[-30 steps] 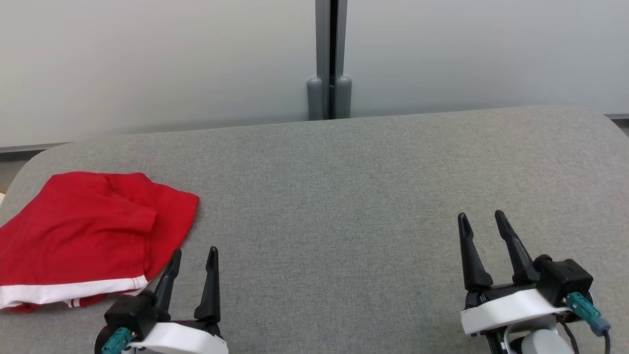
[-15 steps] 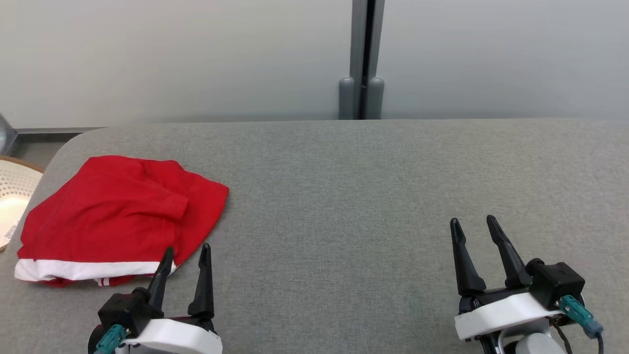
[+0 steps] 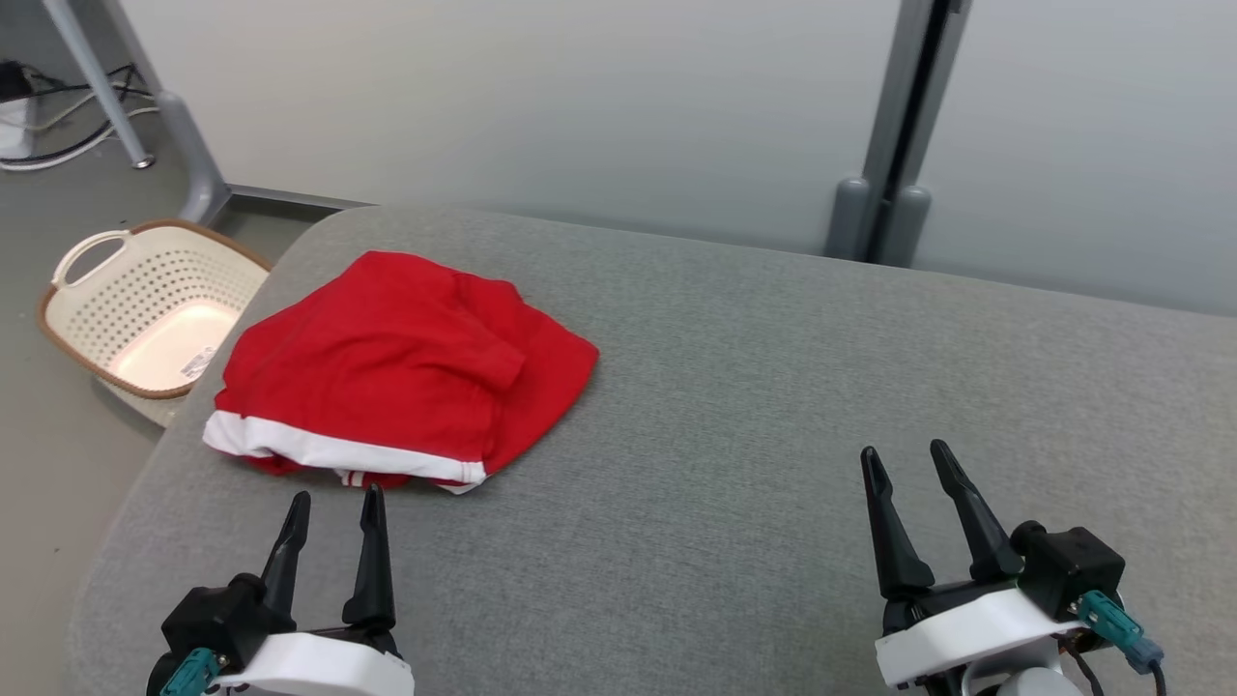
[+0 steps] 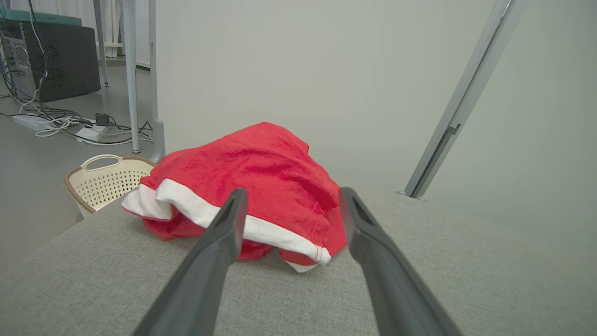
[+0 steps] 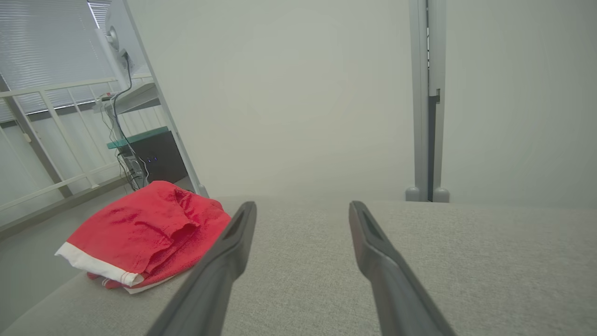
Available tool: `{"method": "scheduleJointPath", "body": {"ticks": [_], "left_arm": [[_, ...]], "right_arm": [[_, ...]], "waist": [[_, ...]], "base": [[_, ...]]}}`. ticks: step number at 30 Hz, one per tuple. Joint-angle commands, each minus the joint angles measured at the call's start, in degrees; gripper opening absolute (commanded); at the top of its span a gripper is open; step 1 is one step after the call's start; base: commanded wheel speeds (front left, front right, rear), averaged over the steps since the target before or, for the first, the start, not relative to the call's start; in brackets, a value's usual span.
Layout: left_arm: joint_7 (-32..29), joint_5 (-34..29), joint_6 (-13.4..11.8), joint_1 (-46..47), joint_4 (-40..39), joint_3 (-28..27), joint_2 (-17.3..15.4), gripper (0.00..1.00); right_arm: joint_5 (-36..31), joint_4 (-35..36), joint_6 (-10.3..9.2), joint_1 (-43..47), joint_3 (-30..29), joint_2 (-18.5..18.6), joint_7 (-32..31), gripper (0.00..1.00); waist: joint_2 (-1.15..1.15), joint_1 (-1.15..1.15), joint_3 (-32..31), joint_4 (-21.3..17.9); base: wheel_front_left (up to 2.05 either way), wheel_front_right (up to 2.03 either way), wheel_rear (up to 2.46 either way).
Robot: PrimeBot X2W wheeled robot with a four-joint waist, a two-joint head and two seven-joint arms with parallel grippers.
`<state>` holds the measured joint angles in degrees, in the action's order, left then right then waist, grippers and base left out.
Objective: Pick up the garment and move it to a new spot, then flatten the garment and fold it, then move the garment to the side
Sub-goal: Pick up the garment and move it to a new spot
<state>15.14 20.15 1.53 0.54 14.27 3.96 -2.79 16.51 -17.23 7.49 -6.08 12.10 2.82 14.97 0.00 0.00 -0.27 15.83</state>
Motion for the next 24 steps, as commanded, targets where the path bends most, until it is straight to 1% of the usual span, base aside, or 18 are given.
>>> {"method": "scheduleJointPath", "body": {"ticks": [1, 7, 14, 19, 24], "left_arm": [[0.02, -0.55, 0.26, -0.27, -0.04, -0.44, -0.21, 1.0], [0.02, 0.5, 0.23, -0.73, -0.68, -1.35, -0.18, 1.0], [0.02, 0.21, 0.31, -0.55, -0.48, -0.78, -0.19, 1.0], [0.02, 0.11, 0.21, -1.16, -0.94, -0.83, -0.19, 1.0], [0.02, -0.32, 0.38, -0.89, -1.28, -1.8, -0.17, 1.0]], "right_arm": [[0.37, 0.08, 0.0, 0.13, 0.5, 0.13, 0.34, 1.0], [1.09, -0.11, 0.0, 0.39, 1.38, 0.14, 0.35, 1.0], [1.54, -0.38, 0.0, 0.53, 2.28, 0.18, 0.34, 1.0], [1.99, -0.48, 0.0, 0.51, 2.53, 0.14, 0.34, 1.0], [1.87, -0.58, 0.0, -0.05, 2.58, 0.14, 0.34, 1.0]], "waist": [[0.0, 0.0, -0.26, 3.29], [0.0, 0.0, -0.4, 7.11], [0.0, 0.0, -0.48, 9.41], [0.0, 0.0, -0.48, 9.83], [0.0, 0.0, -0.06, 9.1]], "base": [[0.0, 0.0, 0.0], [0.0, 0.0, 0.0], [0.0, 0.0, 0.0], [0.0, 0.0, 0.0], [0.0, 0.0, 0.0]]}}
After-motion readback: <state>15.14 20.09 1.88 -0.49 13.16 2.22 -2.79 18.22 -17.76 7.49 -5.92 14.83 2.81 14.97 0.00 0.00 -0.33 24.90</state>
